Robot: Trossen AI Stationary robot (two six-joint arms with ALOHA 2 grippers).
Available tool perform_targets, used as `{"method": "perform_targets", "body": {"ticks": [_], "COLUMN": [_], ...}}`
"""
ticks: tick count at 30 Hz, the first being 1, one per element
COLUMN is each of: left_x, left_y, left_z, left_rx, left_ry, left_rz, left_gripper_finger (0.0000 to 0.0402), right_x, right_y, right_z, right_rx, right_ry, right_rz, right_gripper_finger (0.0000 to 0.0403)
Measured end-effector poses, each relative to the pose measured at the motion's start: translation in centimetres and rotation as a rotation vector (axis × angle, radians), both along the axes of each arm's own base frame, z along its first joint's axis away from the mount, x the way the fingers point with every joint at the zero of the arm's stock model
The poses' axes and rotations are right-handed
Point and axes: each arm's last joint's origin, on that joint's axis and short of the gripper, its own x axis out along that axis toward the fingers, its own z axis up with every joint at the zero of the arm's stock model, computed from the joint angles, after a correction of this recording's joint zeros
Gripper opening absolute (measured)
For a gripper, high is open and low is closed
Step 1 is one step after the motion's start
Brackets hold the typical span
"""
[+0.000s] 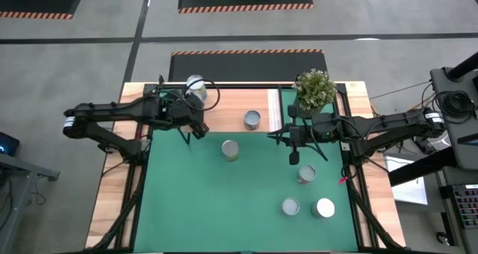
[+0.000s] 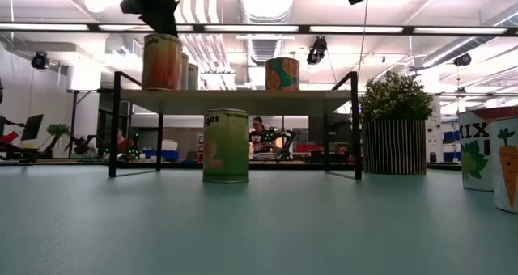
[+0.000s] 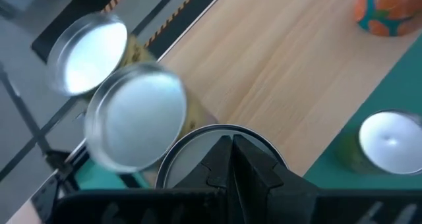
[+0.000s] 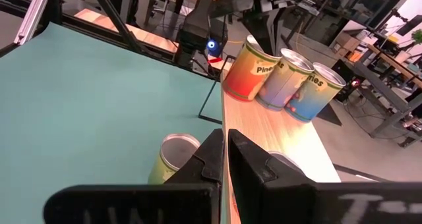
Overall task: Pick and place cans onto a shelf
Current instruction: Adjust the canned pineapples, then put the canned mixed fruit on the shelf
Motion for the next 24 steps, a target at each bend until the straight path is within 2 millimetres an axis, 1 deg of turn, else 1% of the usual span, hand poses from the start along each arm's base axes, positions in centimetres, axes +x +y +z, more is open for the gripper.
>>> {"method": "perform_targets", "body": {"ticks": [5, 13, 21, 24], "left_x": [-0.6, -0.7, -0.7, -0.8], "left_y": [0.0, 0.0, 0.0, 0.1], "left_z": [0.2, 0.3, 2.3, 3.5], "left_rx": [-0.004, -0.004, 0.013, 0.064], "left_ry": [0.005, 0.0, -0.041, -0.048], "left_rz": [0.026, 0.027, -0.016, -0.038], "left_gripper_finger": [0.0, 0.0, 0.0, 0.0], "right_x": [0.0, 0.0, 0.0, 0.0], "right_y": [0.0, 0.0, 0.0, 0.0], "right_z": [0.0, 0.0, 0.0, 0.0], "right_rx": [0.0, 0.0, 0.0, 0.0], "right_ry": [0.0, 0.0, 0.0, 0.0], "right_rz": [0.0, 0.0, 0.0, 0.0], "right_gripper_finger": [0.0011, 0.0011, 0.0011, 0.0011]}}
